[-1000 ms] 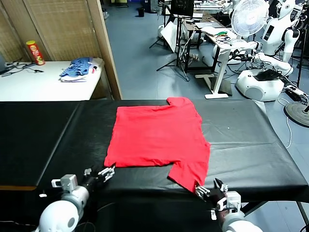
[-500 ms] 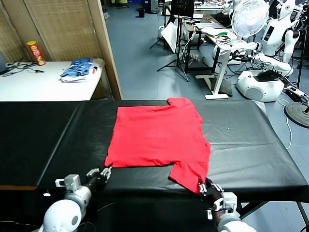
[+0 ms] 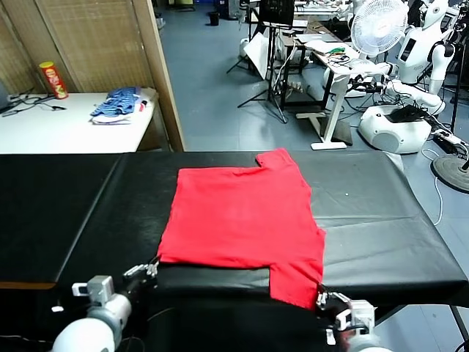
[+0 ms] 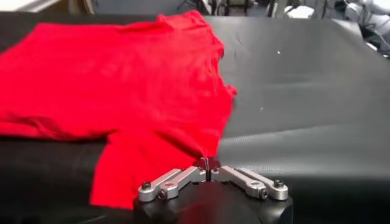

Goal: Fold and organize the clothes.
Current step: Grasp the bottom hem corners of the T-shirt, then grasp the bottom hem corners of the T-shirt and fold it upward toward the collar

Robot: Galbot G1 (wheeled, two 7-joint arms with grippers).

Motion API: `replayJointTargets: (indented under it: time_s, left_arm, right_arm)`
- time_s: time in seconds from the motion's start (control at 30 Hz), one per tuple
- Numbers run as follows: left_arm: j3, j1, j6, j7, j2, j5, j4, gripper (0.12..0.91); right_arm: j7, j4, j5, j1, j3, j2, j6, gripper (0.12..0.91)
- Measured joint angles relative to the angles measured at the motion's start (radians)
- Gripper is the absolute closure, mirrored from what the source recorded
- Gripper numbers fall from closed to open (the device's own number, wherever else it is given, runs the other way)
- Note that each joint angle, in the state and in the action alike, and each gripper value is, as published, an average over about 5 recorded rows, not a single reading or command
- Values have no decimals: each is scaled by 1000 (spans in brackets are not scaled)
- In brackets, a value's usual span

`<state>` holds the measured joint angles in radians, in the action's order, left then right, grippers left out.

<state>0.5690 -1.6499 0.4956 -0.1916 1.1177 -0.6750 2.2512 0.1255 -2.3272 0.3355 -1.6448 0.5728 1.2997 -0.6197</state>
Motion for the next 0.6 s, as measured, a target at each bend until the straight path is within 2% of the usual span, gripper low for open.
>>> replayJointTargets:
  time_s: [0.13,0.33,0.47,0.6]
  left_arm:
    - [-8,24,-28,0,13,-3,8,904]
    - [-32,122,-36,-13,29,6,-32,904]
    - [-51,201,-43,-18,36,45,-83,904]
    - [-74,269,-56,-8,36,97,-147,904]
  right_arm:
    - [-18,80,31,103,-13,-30,63,904]
    - [-37,218,47,273,-53,-82,125,904]
    - [-51,311,21,362,-83,-91,162,904]
    - [-62,401,0,433,-114,-92,189,904]
